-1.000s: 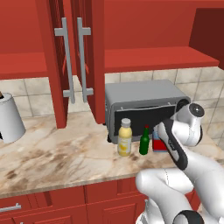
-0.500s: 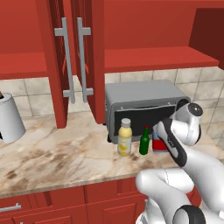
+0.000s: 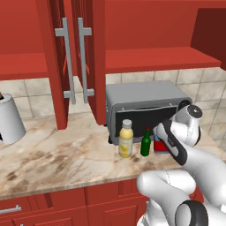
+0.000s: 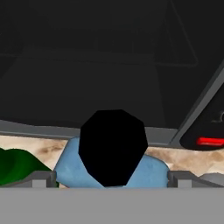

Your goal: Sort all alcoholic drinks to one cabinet, and non-alcoholic drinks to the other.

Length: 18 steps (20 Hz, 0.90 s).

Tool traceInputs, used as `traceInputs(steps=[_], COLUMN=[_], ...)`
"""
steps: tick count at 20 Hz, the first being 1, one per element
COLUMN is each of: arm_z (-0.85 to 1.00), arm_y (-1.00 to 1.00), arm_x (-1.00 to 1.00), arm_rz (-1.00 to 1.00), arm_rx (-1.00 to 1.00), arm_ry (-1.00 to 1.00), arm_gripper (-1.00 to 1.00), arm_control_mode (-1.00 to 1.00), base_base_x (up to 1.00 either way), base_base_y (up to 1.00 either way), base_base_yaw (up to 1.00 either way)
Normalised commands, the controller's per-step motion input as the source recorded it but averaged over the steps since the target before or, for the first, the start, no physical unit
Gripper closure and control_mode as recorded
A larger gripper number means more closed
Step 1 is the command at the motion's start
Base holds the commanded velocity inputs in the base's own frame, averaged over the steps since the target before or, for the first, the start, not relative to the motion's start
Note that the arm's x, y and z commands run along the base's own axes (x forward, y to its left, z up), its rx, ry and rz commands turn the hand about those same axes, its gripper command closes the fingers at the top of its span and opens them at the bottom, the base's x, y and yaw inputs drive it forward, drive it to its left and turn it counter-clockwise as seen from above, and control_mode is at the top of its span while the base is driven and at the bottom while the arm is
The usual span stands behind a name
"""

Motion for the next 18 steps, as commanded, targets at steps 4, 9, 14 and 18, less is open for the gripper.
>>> traceInputs(steps=[4,9,14,18], arm_z=[-0.10,-0.01,0.00,0.00], arm_y=[0.01,0.00,0.00,0.00], arm_x=[0.03,0.01,0.02,0.04], arm_rz=[0.00,0.00,0.00,0.00], arm_rx=[0.00,0.00,0.00,0.00], arm_ry=[0.00,-0.02,-0.03,-0.03], arm_gripper=[-1.00,-1.00,-1.00,-1.00], arm_control_mode=[-1.00,-1.00,-1.00,-1.00], base_base_x=[0.00,0.00,0.00,0.00], base_base_y=[0.00,0.00,0.00,0.00], base_base_yaw=[0.00,0.00,0.00,0.00])
